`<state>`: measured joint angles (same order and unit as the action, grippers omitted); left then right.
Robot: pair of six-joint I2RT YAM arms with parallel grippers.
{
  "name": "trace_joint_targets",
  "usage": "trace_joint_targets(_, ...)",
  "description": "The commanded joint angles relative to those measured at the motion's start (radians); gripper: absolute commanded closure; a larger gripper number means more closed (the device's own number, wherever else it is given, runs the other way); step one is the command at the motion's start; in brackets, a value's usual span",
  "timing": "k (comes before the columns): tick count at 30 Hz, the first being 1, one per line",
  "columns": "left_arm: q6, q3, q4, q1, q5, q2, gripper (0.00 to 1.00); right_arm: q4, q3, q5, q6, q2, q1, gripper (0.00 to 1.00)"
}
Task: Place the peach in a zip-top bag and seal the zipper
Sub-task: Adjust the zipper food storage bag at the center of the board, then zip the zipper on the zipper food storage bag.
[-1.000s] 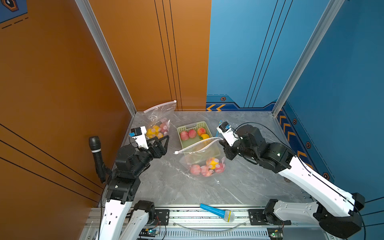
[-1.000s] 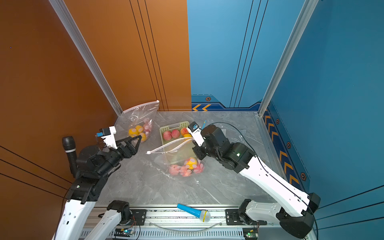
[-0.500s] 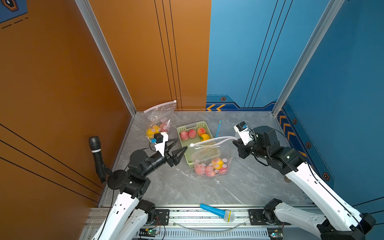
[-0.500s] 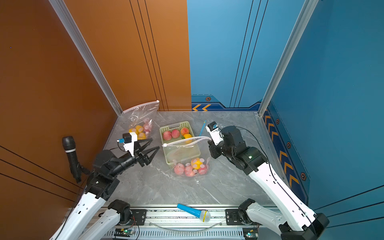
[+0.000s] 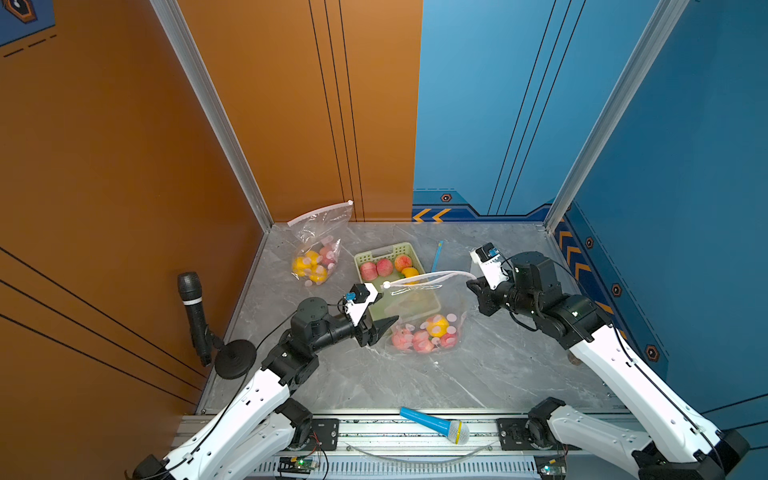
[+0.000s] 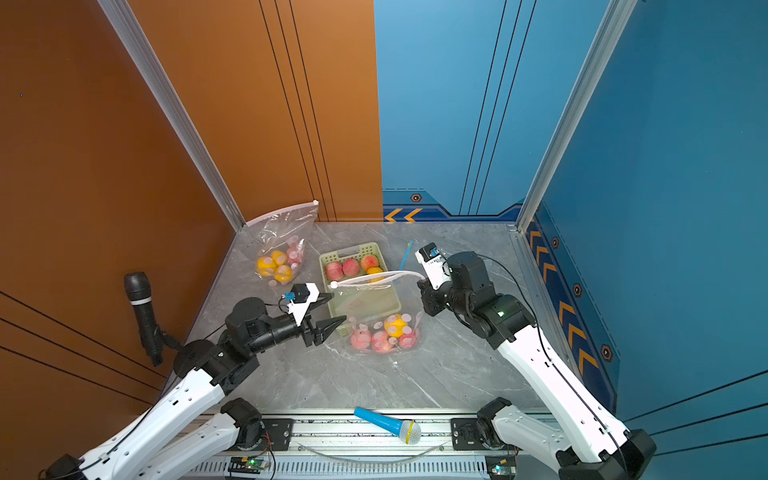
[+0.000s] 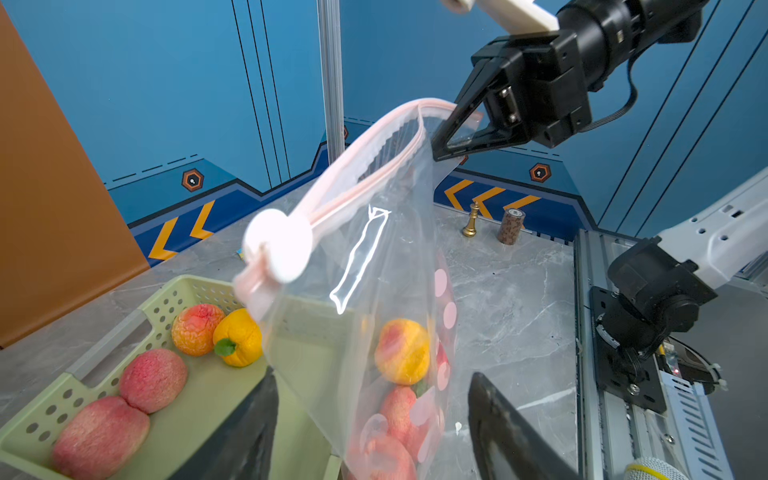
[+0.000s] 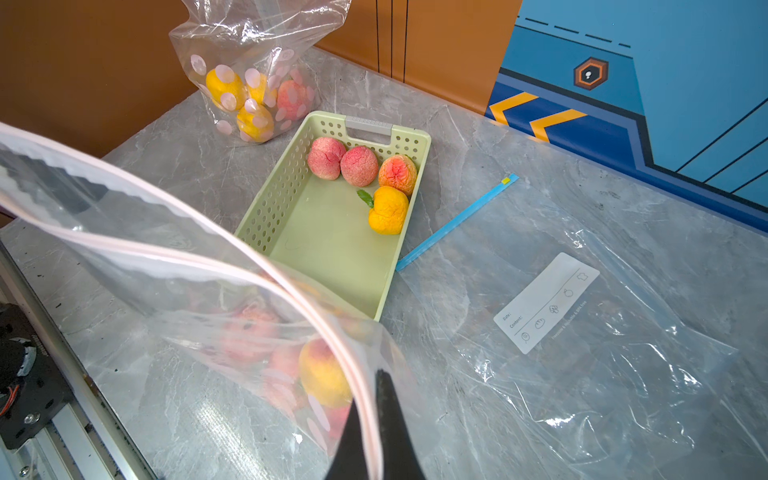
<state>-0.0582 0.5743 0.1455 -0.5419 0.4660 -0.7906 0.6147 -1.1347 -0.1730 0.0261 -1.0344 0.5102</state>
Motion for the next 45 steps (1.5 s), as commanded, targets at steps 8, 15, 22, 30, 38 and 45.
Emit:
trace_joint_targets(8,-0.013,0.074,0.068,0.058,0.059,-0.073,0.61,-0.016,0.014,-0.014,-0.006,0.026,-0.007,1.00)
trace_joint_targets(15,-0.017,0.126,0.057,0.069,0.145,-0.118,0.67,-0.013,0.012,-0.013,-0.011,0.026,-0.007,1.00)
trace_joint_targets(22,-0.022,0.163,0.029,0.071,0.193,-0.158,0.94,-0.003,0.010,-0.007,-0.023,0.032,-0.007,0.98)
trace_joint_targets(30,-0.074,0.179,-0.046,0.071,0.167,-0.140,1.00,0.086,-0.080,0.027,-0.027,0.075,0.024,0.48)
trace_joint_targets(38,-0.129,0.210,-0.138,0.071,0.186,-0.122,1.00,0.143,-0.254,0.003,0.054,0.043,0.226,0.48)
trace_joint_targets(45,-0.140,0.208,-0.142,0.071,0.193,-0.110,1.00,0.170,-0.414,-0.035,0.224,-0.164,0.412,0.55)
